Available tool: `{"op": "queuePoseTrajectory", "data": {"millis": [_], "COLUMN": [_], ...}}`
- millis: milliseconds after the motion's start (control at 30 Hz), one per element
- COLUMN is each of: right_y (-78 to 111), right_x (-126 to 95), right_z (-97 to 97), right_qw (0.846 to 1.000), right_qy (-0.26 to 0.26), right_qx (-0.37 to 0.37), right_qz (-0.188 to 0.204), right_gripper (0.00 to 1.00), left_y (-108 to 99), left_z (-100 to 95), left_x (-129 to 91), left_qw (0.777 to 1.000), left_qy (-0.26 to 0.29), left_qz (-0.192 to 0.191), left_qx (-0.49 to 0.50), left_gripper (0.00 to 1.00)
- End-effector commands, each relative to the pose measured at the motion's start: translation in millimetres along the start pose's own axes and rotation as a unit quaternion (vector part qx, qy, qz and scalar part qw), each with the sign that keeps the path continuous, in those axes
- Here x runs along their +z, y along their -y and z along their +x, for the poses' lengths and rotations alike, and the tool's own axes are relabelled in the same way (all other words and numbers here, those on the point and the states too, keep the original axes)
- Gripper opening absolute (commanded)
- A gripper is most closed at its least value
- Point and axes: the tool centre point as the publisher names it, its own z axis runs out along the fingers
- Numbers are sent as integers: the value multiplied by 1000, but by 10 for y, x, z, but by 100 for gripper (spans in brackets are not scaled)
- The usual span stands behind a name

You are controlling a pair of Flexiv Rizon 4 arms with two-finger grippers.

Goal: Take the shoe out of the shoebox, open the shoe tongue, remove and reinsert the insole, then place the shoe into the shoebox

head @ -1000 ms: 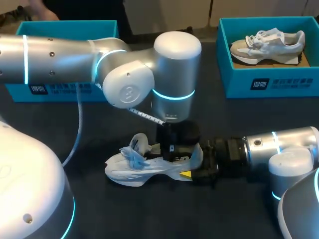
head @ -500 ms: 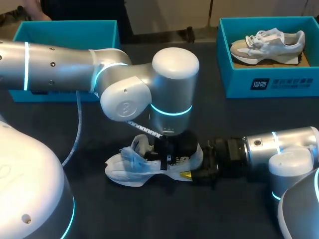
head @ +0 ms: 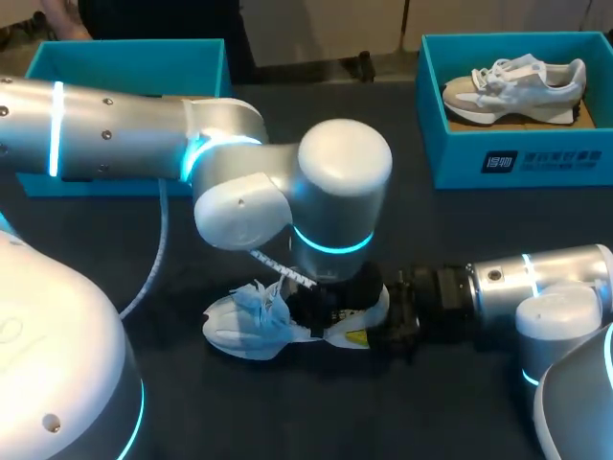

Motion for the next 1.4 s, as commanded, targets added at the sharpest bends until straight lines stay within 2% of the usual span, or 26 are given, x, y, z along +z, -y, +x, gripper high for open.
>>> {"op": "queuePoseTrajectory", "data": {"millis": [33,100,167,200,433,833,1167,1400], "right_y": [-15,-15,-15,-15,-15,-15,-15,-15], "right_x": [6,6,6,6,6,6,6,6], "right_z": [-5,-5,-5,-5,-5,-5,-5,-5], "right_qw": [1000,1000,1000,1000,1000,1000,1000,1000], "right_qy": [0,0,0,0,0,0,0,0], "right_qx": [0,0,0,0,0,0,0,0], "right_qz": [1,1,1,1,1,1,1,1], "right_gripper": [0,0,0,0,0,0,0,0], "left_y": [131,133,122,113,16,-99,-99,-34], "left_z": [-40,-98,-144,-158,-208,-111,7,-8], "left_x": [309,319,312,304,148,-176,-397,-443], "left_qw": [999,999,999,998,998,998,993,991], "left_qy": [32,38,40,40,42,30,63,73], "left_qz": [-13,-15,-14,-13,2,42,89,102], "left_qx": [-18,-28,-35,-38,-46,-23,-35,-52], "left_gripper": [29,20,2,0,0,0,0,0]}}
